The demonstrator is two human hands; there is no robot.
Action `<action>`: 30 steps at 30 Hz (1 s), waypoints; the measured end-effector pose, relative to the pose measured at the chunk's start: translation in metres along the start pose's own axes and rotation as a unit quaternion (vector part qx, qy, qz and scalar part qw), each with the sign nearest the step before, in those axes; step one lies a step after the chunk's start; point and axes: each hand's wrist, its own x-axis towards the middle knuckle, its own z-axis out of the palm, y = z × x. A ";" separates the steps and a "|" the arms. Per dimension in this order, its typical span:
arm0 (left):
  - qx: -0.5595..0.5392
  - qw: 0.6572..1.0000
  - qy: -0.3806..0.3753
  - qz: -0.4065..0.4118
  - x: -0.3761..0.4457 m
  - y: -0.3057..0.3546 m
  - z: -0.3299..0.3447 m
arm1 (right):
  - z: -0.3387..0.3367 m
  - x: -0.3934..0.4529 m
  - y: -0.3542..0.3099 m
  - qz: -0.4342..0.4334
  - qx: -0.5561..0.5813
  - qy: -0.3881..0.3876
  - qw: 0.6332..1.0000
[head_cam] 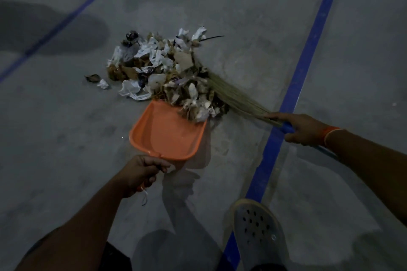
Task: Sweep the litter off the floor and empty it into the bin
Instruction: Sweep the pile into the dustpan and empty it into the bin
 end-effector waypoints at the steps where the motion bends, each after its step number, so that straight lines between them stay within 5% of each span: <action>1: 0.001 1.000 -0.002 0.001 0.001 0.000 0.000 | 0.002 -0.003 -0.002 -0.009 -0.016 -0.001 1.000; 11: 0.032 0.999 -0.015 -0.015 0.010 0.007 -0.008 | 0.018 -0.030 -0.023 -0.054 -0.055 -0.046 0.996; 18: 0.057 0.997 -0.012 -0.043 0.010 0.013 -0.001 | -0.001 -0.033 -0.044 0.017 -0.043 -0.102 0.994; 24: 0.024 0.999 -0.006 -0.029 0.006 0.016 0.012 | 0.019 -0.029 -0.054 0.005 -0.075 -0.052 0.996; 30: 0.003 1.000 0.015 -0.006 0.006 0.000 0.016 | 0.053 -0.045 -0.045 -0.011 0.027 -0.016 0.999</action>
